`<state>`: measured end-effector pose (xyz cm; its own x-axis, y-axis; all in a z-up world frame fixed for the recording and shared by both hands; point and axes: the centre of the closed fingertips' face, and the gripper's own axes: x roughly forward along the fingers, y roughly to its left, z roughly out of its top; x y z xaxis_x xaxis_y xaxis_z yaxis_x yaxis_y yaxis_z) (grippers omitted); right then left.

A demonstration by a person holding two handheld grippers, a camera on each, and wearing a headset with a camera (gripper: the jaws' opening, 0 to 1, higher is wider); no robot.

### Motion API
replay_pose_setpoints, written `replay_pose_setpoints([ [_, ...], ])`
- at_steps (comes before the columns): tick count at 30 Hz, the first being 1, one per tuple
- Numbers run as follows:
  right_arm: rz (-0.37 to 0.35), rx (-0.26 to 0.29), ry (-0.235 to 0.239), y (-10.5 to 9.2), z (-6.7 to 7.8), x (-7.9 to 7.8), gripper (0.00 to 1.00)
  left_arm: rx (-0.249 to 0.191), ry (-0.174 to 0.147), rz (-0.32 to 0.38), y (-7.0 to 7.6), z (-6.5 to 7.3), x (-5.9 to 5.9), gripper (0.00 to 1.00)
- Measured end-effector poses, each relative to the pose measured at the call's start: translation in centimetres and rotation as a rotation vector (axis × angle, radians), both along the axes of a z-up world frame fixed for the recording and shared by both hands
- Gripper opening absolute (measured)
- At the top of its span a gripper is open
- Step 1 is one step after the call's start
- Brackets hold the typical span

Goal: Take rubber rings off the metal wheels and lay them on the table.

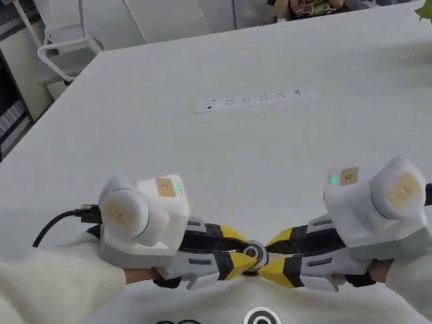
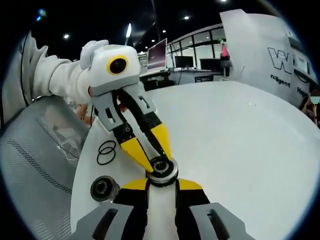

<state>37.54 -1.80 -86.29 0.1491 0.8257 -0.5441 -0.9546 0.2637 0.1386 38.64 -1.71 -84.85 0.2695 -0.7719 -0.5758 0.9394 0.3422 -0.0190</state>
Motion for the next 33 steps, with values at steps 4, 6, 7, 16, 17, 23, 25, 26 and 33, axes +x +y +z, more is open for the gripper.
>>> replay_pose_setpoints([
  [4, 0.025, -0.021, -0.021, -0.2, -0.1, -0.2, 0.14, 0.0, 0.0, 0.0, 0.0, 0.0, -0.1, 0.14],
  [6, 0.027, -0.042, -0.041, -0.4, -0.3, -0.1, 0.1, 0.0, 0.001, -0.001, 0.0, 0.0, -0.1, 0.14],
  [7, 0.036, -0.039, -0.055, -0.4, -0.3, -0.3, 0.08, 0.001, 0.001, -0.001, 0.0, 0.0, -0.1, 0.14],
  [16, 0.04, -0.057, -0.075, -0.5, -0.3, -0.3, 0.03, 0.007, -0.003, -0.006, -0.1, 0.0, -0.2, 0.13],
  [17, 0.041, -0.06, -0.078, -0.5, -0.3, -0.3, 0.02, 0.008, -0.005, -0.006, 0.0, 0.0, -0.3, 0.13],
  [23, 0.022, -0.079, -0.09, -0.8, -0.4, -0.2, 0.0, 0.012, -0.009, -0.01, -0.1, 0.0, -0.4, 0.13],
  [25, 0.005, -0.09, -0.088, -0.9, -0.4, -0.2, 0.0, 0.011, -0.007, -0.009, -0.1, 0.0, -0.5, 0.13],
  [26, -0.008, -0.095, -0.086, -0.9, -0.4, -0.2, 0.0, 0.01, -0.006, -0.008, -0.2, 0.0, -0.5, 0.13],
  [33, -0.084, -0.149, -0.134, -1.3, -0.4, 0.1, 0.0, 0.013, -0.008, -0.012, -0.4, 0.0, -0.8, 0.13],
])
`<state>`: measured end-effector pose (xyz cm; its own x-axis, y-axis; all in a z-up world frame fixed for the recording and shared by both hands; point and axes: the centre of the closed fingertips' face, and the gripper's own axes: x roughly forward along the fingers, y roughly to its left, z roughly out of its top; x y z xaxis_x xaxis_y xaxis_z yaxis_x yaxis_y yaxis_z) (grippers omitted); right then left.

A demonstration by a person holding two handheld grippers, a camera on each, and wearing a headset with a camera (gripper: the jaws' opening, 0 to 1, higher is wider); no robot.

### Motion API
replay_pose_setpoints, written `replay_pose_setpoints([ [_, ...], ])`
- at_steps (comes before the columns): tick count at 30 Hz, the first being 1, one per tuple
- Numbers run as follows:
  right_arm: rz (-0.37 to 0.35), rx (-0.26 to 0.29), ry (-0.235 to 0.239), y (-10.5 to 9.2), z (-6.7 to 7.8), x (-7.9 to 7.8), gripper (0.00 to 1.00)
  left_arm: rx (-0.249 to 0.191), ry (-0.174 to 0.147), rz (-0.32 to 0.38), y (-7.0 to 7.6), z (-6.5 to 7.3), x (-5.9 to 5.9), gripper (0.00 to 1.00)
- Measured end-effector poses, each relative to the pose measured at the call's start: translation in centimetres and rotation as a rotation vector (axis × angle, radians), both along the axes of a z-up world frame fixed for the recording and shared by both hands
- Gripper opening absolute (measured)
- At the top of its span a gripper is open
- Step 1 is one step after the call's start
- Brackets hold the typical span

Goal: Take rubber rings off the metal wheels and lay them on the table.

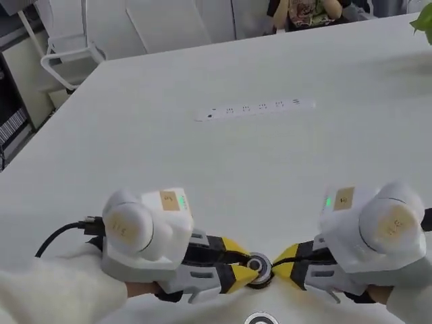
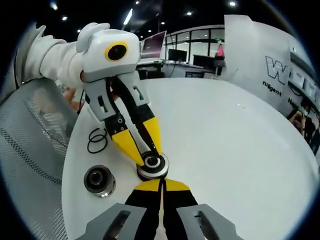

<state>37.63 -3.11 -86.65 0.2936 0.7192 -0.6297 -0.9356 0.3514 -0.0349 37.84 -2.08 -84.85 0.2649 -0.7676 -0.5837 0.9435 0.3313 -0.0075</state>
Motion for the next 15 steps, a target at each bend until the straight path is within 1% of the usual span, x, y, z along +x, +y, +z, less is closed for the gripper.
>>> replay_pose_setpoints([
  [2, -0.012, -0.013, -0.018, -0.1, 0.1, 0.2, 0.0, 0.002, -0.005, -0.003, 0.0, 0.0, -0.1, 0.12],
  [4, -0.023, -0.02, -0.029, -0.2, 0.1, 0.3, 0.0, 0.008, -0.016, -0.01, -0.1, 0.0, -0.1, 0.12],
  [5, -0.032, -0.025, -0.043, -0.2, 0.1, 0.4, 0.0, 0.008, -0.014, -0.009, -0.1, 0.0, -0.1, 0.12],
  [6, -0.033, -0.024, -0.04, -0.2, 0.1, 0.4, 0.0, 0.009, -0.015, -0.008, 0.0, 0.0, -0.1, 0.12],
  [8, -0.059, -0.018, -0.034, -0.3, 0.2, 0.5, 0.0, 0.01, -0.015, -0.008, 0.0, 0.0, -0.1, 0.12],
  [9, -0.082, -0.001, -0.017, -0.4, 0.3, 0.6, 0.0, 0.009, -0.012, -0.006, 0.0, 0.0, -0.1, 0.12],
  [11, -0.146, 0.076, 0.03, -0.3, 0.9, 0.9, 0.0, 0.011, -0.012, -0.007, 0.0, 0.0, -0.2, 0.12],
  [12, -0.176, 0.125, 0.086, -0.3, 1.2, 0.8, 0.0, 0.013, -0.013, -0.008, 0.0, 0.0, -0.2, 0.12],
  [13, -0.198, 0.146, 0.129, -0.4, 1.1, 0.8, 0.0, 0.012, -0.009, -0.008, 0.0, 0.0, -0.2, 0.12],
  [15, -0.221, 0.166, 0.172, -0.6, 0.8, 0.9, 0.0, 0.012, -0.01, -0.011, 0.0, 0.0, -0.3, 0.12],
])
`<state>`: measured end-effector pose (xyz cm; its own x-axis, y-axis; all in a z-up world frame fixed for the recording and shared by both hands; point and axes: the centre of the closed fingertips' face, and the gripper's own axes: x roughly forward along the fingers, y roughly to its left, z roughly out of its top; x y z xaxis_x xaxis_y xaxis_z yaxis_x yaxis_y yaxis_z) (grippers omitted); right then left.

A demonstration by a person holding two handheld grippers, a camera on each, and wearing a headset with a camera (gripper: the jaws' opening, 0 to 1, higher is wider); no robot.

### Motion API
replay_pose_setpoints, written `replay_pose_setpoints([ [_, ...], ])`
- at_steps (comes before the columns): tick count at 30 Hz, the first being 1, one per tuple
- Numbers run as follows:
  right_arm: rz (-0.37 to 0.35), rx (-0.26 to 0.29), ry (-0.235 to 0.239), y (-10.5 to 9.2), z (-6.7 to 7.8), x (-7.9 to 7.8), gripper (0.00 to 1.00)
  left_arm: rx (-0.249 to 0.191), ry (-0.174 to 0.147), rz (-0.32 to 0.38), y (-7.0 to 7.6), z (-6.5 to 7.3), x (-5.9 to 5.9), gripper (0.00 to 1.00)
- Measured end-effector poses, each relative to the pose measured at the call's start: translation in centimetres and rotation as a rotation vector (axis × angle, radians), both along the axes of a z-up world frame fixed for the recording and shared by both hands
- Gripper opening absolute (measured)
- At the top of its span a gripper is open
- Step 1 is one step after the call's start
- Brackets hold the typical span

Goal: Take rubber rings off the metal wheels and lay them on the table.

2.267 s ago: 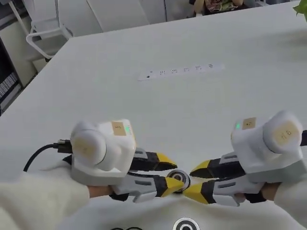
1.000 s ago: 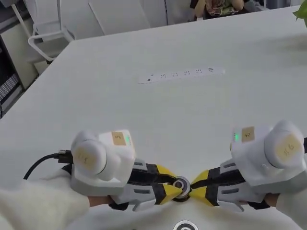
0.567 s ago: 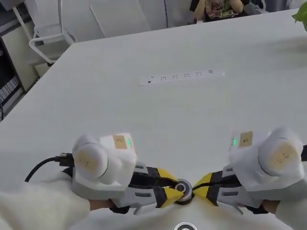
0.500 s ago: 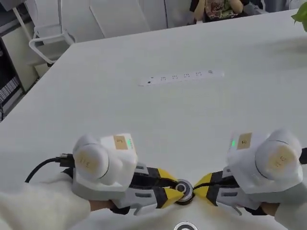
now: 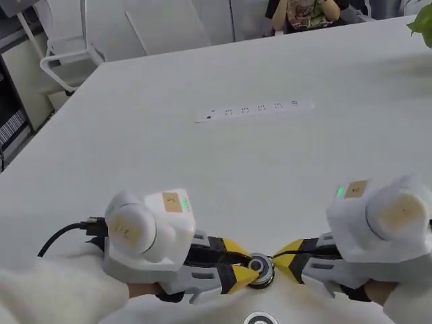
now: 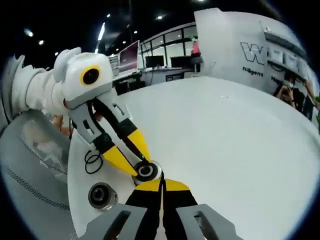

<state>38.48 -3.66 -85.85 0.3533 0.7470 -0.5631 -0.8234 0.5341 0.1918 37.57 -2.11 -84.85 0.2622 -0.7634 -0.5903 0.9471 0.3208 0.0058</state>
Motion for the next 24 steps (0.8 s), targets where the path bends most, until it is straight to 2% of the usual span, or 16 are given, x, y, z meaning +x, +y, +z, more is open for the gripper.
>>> replay_pose_setpoints([
  [1, -0.011, 0.028, 0.022, 0.0, 0.1, 0.0, 0.0, 0.0, 0.0, 0.0, 0.0, 0.0, 0.0, 0.12],
  [3, -0.073, 0.137, 0.144, 0.2, 0.4, 0.1, 0.0, 0.0, -0.001, -0.002, 0.0, 0.0, 0.0, 0.12],
  [5, -0.11, 0.198, 0.237, 0.1, 0.4, 0.1, 0.0, 0.001, -0.001, -0.003, 0.0, 0.0, -0.1, 0.12],
  [6, -0.132, 0.251, 0.306, 0.0, 0.4, 0.2, 0.0, 0.0, -0.002, -0.005, 0.0, 0.0, -0.1, 0.12],
  [7, -0.146, 0.307, 0.344, 0.1, 0.7, 0.2, 0.0, -0.001, -0.001, -0.004, 0.0, 0.0, -0.1, 0.12],
  [8, -0.138, 0.322, 0.374, 0.1, 0.7, -0.2, 0.0, -0.001, -0.002, -0.005, 0.0, 0.0, -0.1, 0.12],
  [9, -0.169, 0.336, 0.384, -0.1, 0.5, 0.0, 0.0, 0.0, -0.003, -0.004, 0.0, 0.0, -0.1, 0.12],
  [15, -0.169, 0.352, 0.399, 0.2, 0.7, -0.1, 0.0, 0.004, -0.01, -0.01, 0.0, 0.0, -0.1, 0.12],
  [18, -0.16, 0.351, 0.408, 0.5, 1.0, -0.5, 0.0, 0.001, -0.007, -0.008, -0.1, 0.0, -0.1, 0.12],
  [24, -0.135, 0.328, 0.394, 0.7, 1.1, -0.7, 0.0, 0.006, -0.016, -0.017, -0.2, 0.0, -0.2, 0.12],
])
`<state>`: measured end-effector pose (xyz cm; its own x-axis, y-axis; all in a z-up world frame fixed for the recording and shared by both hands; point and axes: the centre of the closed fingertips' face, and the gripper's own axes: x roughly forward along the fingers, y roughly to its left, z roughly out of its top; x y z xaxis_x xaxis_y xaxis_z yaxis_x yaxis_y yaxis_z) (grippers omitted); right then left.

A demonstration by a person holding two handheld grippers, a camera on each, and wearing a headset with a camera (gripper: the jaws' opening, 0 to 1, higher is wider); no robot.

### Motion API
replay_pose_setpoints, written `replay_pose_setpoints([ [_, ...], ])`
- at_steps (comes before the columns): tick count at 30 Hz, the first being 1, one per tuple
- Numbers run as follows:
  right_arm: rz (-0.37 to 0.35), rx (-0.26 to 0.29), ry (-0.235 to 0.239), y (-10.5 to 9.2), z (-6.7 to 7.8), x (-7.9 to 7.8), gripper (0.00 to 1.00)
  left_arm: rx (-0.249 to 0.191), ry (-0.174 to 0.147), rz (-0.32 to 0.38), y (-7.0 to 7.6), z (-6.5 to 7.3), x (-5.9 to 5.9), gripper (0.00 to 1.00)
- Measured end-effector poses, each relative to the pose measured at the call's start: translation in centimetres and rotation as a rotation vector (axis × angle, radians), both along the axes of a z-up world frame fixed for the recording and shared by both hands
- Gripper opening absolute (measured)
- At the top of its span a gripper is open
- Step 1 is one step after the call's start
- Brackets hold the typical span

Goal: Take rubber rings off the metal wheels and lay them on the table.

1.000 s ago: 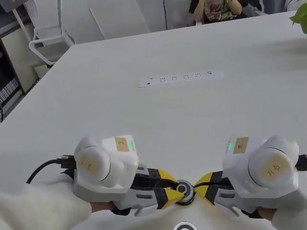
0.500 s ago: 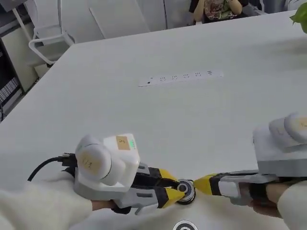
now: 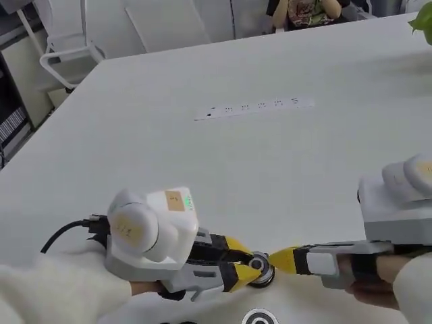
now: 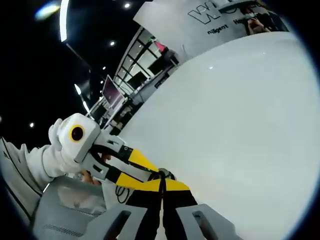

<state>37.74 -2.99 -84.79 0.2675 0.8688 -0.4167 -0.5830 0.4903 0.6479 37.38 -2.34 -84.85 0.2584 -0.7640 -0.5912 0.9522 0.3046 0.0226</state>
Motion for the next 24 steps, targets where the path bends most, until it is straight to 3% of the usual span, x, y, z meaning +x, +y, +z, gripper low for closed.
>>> replay_pose_setpoints([
  [13, 0.012, 0.014, 0.003, 0.8, 0.5, -0.6, 0.0, 0.006, -0.002, -0.005, 0.0, 0.0, 0.0, 0.12],
  [24, 0.048, 0.018, -0.024, 1.7, 1.0, -0.6, 0.0, 0.005, -0.003, -0.003, 0.0, -0.1, 0.0, 0.12],
])
